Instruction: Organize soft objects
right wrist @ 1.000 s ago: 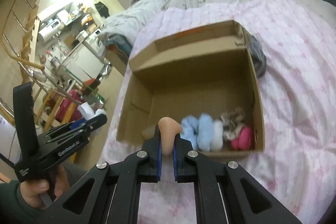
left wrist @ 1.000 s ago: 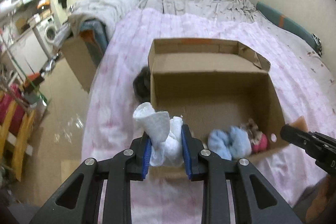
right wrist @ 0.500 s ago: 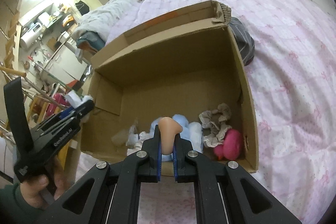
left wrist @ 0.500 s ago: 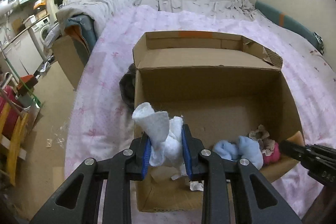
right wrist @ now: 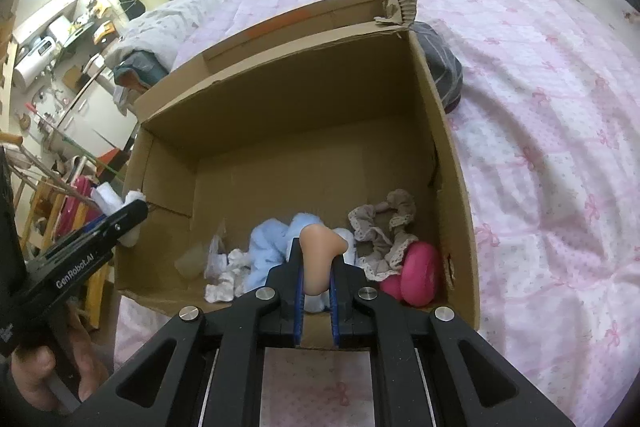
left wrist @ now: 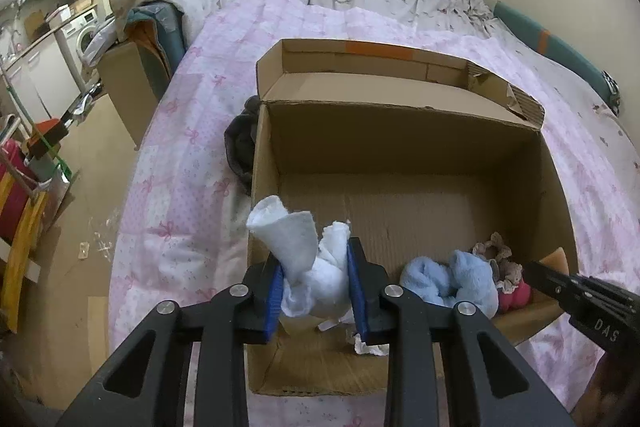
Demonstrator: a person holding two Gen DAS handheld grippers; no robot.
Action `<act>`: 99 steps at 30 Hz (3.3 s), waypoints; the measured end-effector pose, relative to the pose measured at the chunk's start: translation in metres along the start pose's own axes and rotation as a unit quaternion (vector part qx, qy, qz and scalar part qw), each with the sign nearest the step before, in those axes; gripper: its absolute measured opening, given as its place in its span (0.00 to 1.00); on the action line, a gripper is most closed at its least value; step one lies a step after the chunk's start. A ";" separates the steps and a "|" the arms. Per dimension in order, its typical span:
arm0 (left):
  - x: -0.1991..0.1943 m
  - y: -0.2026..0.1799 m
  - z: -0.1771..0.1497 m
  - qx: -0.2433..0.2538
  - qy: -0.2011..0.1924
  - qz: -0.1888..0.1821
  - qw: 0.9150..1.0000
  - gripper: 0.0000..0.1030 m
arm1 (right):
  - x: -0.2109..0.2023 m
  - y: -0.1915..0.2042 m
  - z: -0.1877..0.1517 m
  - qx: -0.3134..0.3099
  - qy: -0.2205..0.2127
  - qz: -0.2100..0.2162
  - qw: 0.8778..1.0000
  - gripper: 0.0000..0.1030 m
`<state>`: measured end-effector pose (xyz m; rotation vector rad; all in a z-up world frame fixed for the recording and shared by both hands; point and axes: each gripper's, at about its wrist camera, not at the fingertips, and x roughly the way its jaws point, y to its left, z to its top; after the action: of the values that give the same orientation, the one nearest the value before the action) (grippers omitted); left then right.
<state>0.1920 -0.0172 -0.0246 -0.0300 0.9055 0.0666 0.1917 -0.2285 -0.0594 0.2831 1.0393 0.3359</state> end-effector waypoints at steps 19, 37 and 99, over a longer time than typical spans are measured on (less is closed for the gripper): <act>-0.044 0.009 0.011 -0.031 -0.061 0.013 0.998 0.70 | -0.035 -0.004 0.011 0.037 -0.094 0.015 0.995 1.00; -0.143 0.037 -0.027 -0.036 -0.102 0.005 0.994 0.95 | -0.117 0.037 -0.033 -0.031 -0.157 -0.021 0.987 1.00; -0.130 0.030 -0.068 -0.009 -0.079 0.013 0.997 1.00 | -0.106 0.045 -0.062 -0.064 -0.160 -0.075 0.982 1.00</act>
<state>0.0565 0.0034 0.0358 -0.0300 0.7471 0.1000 0.0823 -0.2257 0.0117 0.1359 0.7145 0.2113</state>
